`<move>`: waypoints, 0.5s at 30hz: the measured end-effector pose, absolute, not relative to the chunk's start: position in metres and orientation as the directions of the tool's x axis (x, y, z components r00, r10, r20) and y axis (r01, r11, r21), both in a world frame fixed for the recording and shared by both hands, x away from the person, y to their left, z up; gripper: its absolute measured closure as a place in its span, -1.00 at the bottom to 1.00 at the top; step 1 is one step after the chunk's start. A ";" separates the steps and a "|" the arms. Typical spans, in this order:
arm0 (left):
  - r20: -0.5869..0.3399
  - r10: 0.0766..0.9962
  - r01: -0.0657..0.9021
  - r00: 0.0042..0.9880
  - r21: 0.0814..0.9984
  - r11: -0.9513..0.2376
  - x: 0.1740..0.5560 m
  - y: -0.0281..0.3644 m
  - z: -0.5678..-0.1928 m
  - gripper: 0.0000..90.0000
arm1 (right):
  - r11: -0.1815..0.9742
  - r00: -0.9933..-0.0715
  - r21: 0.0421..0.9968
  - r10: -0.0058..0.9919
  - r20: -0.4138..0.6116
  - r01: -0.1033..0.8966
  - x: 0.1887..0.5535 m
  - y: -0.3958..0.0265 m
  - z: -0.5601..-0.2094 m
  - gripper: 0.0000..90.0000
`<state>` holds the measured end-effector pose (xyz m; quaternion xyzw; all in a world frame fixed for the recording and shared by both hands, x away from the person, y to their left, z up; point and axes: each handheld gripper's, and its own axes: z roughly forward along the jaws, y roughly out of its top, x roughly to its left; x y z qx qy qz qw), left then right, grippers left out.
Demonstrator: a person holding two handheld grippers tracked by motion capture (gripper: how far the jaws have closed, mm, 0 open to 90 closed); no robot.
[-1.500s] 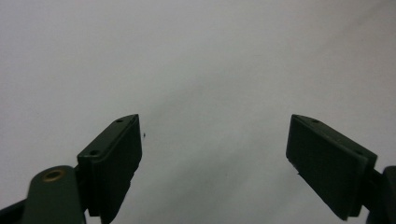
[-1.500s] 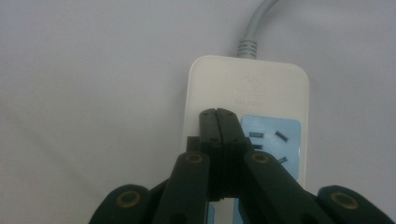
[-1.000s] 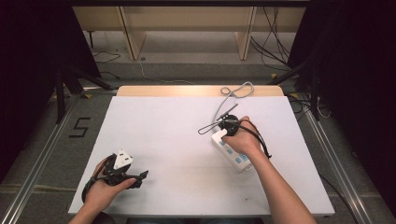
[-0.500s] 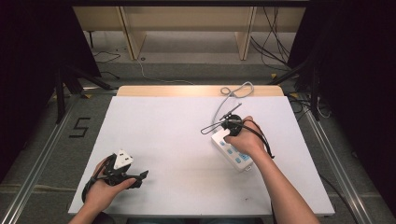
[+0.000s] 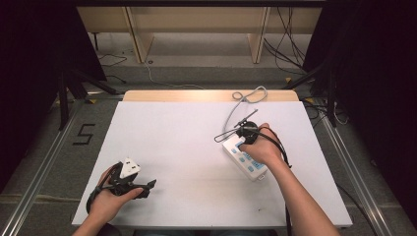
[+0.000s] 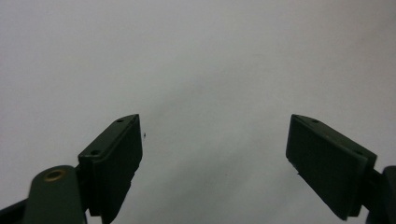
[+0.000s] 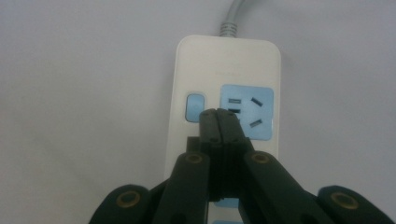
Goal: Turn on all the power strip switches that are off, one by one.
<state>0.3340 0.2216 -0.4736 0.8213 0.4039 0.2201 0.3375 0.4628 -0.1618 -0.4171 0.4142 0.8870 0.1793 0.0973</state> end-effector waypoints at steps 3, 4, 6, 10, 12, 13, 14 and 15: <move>0.089 0.812 0.515 0.577 0.732 -0.446 0.334 0.222 -0.474 -0.59 | 0.592 -0.638 0.398 0.770 -0.022 0.701 0.462 -0.163 -0.416 1.00; 0.089 0.812 0.515 0.577 0.733 -0.445 0.334 0.222 -0.474 -0.59 | 0.595 -0.640 0.397 0.768 -0.023 0.699 0.462 -0.163 -0.416 1.00; 0.088 0.812 0.516 0.577 0.731 -0.446 0.334 0.222 -0.473 -0.59 | 0.593 -0.639 0.394 0.769 -0.020 0.702 0.461 -0.164 -0.415 1.00; 0.089 0.812 0.515 0.576 0.732 -0.446 0.334 0.222 -0.474 -0.59 | 0.594 -0.639 0.388 0.769 -0.017 0.705 0.460 -0.165 -0.415 1.00; 0.090 0.812 0.515 0.576 0.732 -0.446 0.334 0.222 -0.473 -0.59 | 0.594 -0.640 0.386 0.769 -0.014 0.705 0.460 -0.166 -0.414 1.00; 0.091 0.813 0.515 0.576 0.732 -0.446 0.334 0.222 -0.473 -0.59 | 0.595 -0.640 0.386 0.768 -0.013 0.705 0.459 -0.166 -0.414 1.00; 0.090 0.812 0.515 0.576 0.732 -0.446 0.334 0.222 -0.474 -0.59 | 0.593 -0.639 0.387 0.769 -0.013 0.706 0.459 -0.167 -0.414 1.00; 0.090 0.812 0.516 0.576 0.731 -0.447 0.334 0.222 -0.473 -0.59 | 0.594 -0.640 0.385 0.769 -0.012 0.706 0.459 -0.167 -0.413 1.00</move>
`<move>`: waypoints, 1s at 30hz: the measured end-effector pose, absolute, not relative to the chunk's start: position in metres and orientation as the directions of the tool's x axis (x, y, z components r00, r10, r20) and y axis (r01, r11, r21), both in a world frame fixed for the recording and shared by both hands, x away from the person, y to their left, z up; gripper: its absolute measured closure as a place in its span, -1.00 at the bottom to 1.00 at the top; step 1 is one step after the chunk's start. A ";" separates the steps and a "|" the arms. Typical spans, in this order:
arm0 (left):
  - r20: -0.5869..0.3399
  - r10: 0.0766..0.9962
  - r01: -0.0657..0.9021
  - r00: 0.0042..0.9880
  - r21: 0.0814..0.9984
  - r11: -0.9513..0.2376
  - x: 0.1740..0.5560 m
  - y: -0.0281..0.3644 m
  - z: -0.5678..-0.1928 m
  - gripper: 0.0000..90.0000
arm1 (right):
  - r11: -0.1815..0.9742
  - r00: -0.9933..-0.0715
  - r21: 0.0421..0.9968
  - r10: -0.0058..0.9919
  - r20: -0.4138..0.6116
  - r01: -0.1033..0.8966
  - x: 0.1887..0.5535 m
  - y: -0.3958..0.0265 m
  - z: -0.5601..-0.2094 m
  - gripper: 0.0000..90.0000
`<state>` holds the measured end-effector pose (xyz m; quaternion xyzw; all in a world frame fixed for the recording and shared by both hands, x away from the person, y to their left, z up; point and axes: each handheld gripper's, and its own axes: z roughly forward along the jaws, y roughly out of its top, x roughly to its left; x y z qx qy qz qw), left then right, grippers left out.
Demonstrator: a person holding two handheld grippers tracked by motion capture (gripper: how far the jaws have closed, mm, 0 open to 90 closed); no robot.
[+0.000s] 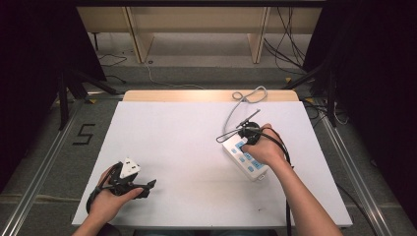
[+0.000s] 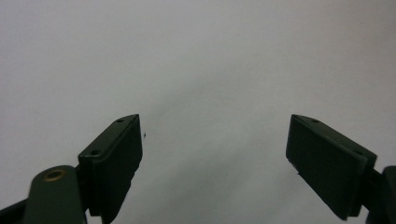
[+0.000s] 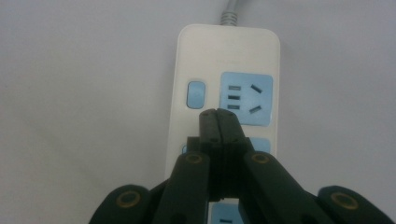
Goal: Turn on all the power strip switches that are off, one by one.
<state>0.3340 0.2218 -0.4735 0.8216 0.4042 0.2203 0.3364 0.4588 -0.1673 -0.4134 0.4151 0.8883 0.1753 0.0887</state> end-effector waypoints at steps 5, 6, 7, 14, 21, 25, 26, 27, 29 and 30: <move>0.092 0.812 0.514 0.576 0.732 -0.447 0.334 0.222 -0.473 -0.59 | 0.591 -0.637 0.375 0.771 -0.002 0.714 0.457 -0.169 -0.413 1.00; 0.093 0.813 0.513 0.575 0.733 -0.447 0.334 0.222 -0.473 -0.59 | 0.595 -0.640 0.374 0.769 -0.006 0.711 0.456 -0.170 -0.413 1.00; 0.092 0.812 0.513 0.577 0.732 -0.447 0.334 0.222 -0.473 -0.59 | 0.594 -0.639 0.372 0.769 -0.004 0.713 0.456 -0.170 -0.413 1.00; 0.090 0.813 0.515 0.575 0.732 -0.446 0.334 0.222 -0.473 -0.59 | 0.599 -0.642 0.359 0.767 -0.002 0.715 0.452 -0.175 -0.412 1.00; 0.091 0.813 0.516 0.575 0.732 -0.446 0.334 0.222 -0.473 -0.59 | 0.605 -0.644 0.341 0.765 0.001 0.719 0.449 -0.179 -0.413 1.00; 0.092 0.814 0.514 0.574 0.733 -0.445 0.334 0.222 -0.473 -0.59 | 0.605 -0.643 0.332 0.766 0.006 0.724 0.448 -0.181 -0.413 1.00; 0.092 0.814 0.515 0.574 0.732 -0.446 0.334 0.222 -0.473 -0.59 | 0.606 -0.644 0.330 0.765 0.006 0.724 0.447 -0.181 -0.413 1.00; 0.092 0.814 0.516 0.574 0.732 -0.446 0.334 0.222 -0.473 -0.59 | 0.606 -0.643 0.329 0.766 0.005 0.724 0.447 -0.181 -0.413 1.00; 0.093 0.814 0.514 0.574 0.733 -0.446 0.334 0.222 -0.473 -0.59 | 0.605 -0.642 0.327 0.767 0.005 0.726 0.446 -0.182 -0.412 1.00; 0.093 0.813 0.514 0.575 0.732 -0.448 0.334 0.222 -0.473 -0.59 | 0.605 -0.641 0.328 0.767 0.006 0.726 0.446 -0.182 -0.412 1.00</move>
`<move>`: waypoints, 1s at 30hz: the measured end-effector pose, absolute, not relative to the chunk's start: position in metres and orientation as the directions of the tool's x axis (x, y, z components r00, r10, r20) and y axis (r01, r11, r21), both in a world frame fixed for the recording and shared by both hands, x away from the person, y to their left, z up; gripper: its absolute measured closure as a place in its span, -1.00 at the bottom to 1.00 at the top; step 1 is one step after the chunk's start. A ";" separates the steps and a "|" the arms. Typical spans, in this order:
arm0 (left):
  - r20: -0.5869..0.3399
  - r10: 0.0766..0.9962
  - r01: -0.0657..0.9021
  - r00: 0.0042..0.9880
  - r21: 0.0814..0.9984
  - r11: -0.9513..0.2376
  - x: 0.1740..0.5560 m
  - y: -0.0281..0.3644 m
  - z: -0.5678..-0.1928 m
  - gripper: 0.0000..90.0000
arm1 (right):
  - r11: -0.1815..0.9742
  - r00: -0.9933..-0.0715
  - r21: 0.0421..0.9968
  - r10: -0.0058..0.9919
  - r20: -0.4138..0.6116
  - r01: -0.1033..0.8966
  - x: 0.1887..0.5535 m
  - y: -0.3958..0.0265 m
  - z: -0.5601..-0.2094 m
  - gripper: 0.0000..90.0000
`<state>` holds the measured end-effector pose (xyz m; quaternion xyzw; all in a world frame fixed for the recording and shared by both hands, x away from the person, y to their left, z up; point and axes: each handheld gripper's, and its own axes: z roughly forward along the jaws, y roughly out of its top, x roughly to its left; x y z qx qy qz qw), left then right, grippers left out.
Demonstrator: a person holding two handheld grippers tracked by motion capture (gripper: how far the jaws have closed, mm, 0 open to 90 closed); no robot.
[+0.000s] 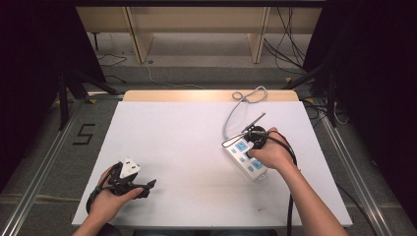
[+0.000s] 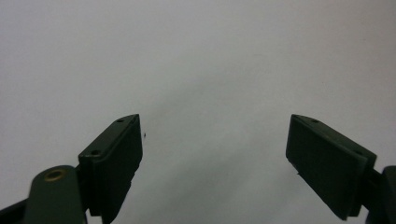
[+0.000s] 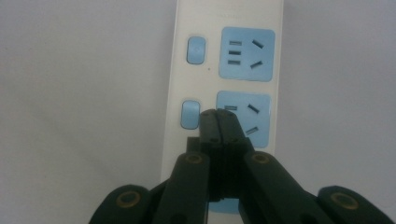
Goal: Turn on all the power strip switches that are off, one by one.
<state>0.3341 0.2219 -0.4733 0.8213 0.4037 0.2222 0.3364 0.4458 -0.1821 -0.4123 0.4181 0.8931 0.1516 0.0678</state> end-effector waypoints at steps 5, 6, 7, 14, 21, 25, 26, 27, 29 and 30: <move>0.092 0.814 0.515 0.574 0.732 -0.446 0.334 0.222 -0.473 -0.59 | 0.600 -0.635 0.316 0.772 0.011 0.735 0.444 -0.184 -0.413 1.00; 0.094 0.813 0.514 0.575 0.732 -0.448 0.334 0.222 -0.473 -0.59 | 0.602 -0.637 0.317 0.770 0.011 0.733 0.444 -0.185 -0.414 1.00; 0.093 0.814 0.514 0.574 0.733 -0.446 0.334 0.222 -0.474 -0.59 | 0.602 -0.637 0.312 0.770 0.014 0.735 0.443 -0.185 -0.414 1.00; 0.093 0.814 0.514 0.574 0.732 -0.446 0.334 0.222 -0.474 -0.59 | 0.601 -0.636 0.308 0.771 0.019 0.738 0.441 -0.189 -0.413 1.00; 0.095 0.813 0.515 0.574 0.731 -0.449 0.334 0.222 -0.473 -0.59 | 0.605 -0.638 0.295 0.769 0.023 0.740 0.438 -0.191 -0.414 1.00; 0.092 0.814 0.516 0.574 0.731 -0.447 0.334 0.222 -0.473 -0.59 | 0.602 -0.634 0.284 0.773 0.025 0.746 0.436 -0.191 -0.414 1.00; 0.093 0.814 0.516 0.574 0.731 -0.447 0.334 0.222 -0.473 -0.59 | 0.607 -0.638 0.282 0.770 0.025 0.743 0.435 -0.192 -0.414 1.00; 0.093 0.814 0.516 0.574 0.731 -0.447 0.334 0.222 -0.473 -0.59 | 0.609 -0.640 0.280 0.767 0.027 0.742 0.435 -0.192 -0.415 1.00; 0.093 0.814 0.516 0.574 0.731 -0.447 0.334 0.222 -0.473 -0.59 | 0.608 -0.639 0.272 0.769 0.031 0.746 0.433 -0.192 -0.416 1.00; 0.092 0.814 0.517 0.574 0.730 -0.448 0.334 0.222 -0.473 -0.59 | 0.609 -0.639 0.271 0.769 0.032 0.746 0.432 -0.191 -0.416 1.00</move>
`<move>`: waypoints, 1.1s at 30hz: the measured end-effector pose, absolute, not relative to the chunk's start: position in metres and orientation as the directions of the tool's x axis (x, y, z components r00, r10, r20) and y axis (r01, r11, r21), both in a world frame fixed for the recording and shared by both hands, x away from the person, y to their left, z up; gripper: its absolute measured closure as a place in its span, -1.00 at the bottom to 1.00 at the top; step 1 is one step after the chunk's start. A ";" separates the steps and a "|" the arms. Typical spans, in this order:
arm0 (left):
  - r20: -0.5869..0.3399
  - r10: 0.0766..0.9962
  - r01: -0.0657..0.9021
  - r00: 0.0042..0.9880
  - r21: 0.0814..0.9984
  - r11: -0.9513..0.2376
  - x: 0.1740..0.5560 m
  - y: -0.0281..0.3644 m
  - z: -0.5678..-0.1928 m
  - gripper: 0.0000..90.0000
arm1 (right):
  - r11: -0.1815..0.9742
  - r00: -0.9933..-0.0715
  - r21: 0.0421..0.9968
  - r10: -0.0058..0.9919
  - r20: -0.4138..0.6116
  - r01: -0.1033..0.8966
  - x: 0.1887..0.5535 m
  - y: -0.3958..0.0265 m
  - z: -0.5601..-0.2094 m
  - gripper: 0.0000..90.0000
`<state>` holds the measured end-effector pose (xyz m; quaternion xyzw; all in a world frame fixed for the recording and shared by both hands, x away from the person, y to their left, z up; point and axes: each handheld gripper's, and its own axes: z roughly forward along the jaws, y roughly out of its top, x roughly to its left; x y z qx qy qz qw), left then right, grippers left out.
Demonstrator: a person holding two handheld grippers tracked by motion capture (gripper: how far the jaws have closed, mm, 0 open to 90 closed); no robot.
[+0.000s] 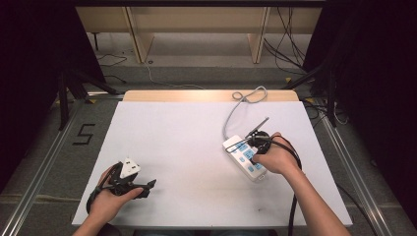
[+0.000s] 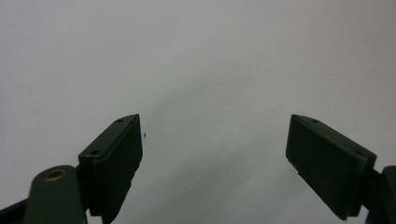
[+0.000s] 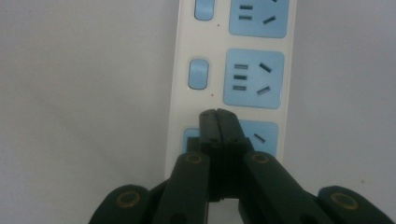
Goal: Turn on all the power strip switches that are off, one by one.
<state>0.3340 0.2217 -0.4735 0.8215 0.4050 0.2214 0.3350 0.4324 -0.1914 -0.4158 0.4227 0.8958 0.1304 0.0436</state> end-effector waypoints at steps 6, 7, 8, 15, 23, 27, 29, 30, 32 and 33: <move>0.094 0.814 0.515 0.573 0.731 -0.447 0.334 0.222 -0.473 -0.59 | 0.616 -0.644 0.264 0.764 0.030 0.742 0.429 -0.190 -0.415 1.00; 0.094 0.814 0.515 0.573 0.731 -0.447 0.334 0.222 -0.473 -0.59 | 0.620 -0.649 0.261 0.760 0.031 0.740 0.429 -0.189 -0.416 1.00; 0.094 0.814 0.515 0.573 0.731 -0.447 0.334 0.222 -0.473 -0.59 | 0.619 -0.648 0.258 0.761 0.037 0.742 0.428 -0.189 -0.416 1.00; 0.092 0.813 0.517 0.575 0.730 -0.448 0.334 0.222 -0.474 -0.59 | 0.626 -0.654 0.250 0.755 0.040 0.738 0.427 -0.187 -0.422 1.00; 0.091 0.813 0.517 0.575 0.730 -0.447 0.334 0.222 -0.474 -0.59 | 0.633 -0.661 0.247 0.750 0.039 0.733 0.428 -0.184 -0.423 1.00; 0.092 0.814 0.518 0.574 0.729 -0.447 0.334 0.221 -0.473 -0.59 | 0.634 -0.660 0.243 0.751 0.033 0.734 0.427 -0.183 -0.423 1.00; 0.090 0.813 0.516 0.575 0.731 -0.446 0.334 0.221 -0.474 -0.59 | 0.638 -0.662 0.240 0.749 0.025 0.731 0.426 -0.183 -0.424 1.00; 0.091 0.813 0.518 0.574 0.729 -0.447 0.334 0.221 -0.473 -0.59 | 0.638 -0.661 0.241 0.750 0.023 0.732 0.426 -0.182 -0.424 1.00; 0.091 0.813 0.518 0.575 0.729 -0.447 0.334 0.221 -0.473 -0.59 | 0.640 -0.663 0.241 0.748 0.019 0.729 0.426 -0.182 -0.425 1.00; 0.091 0.814 0.517 0.574 0.731 -0.446 0.334 0.221 -0.474 -0.59 | 0.640 -0.663 0.240 0.749 0.016 0.730 0.426 -0.182 -0.425 1.00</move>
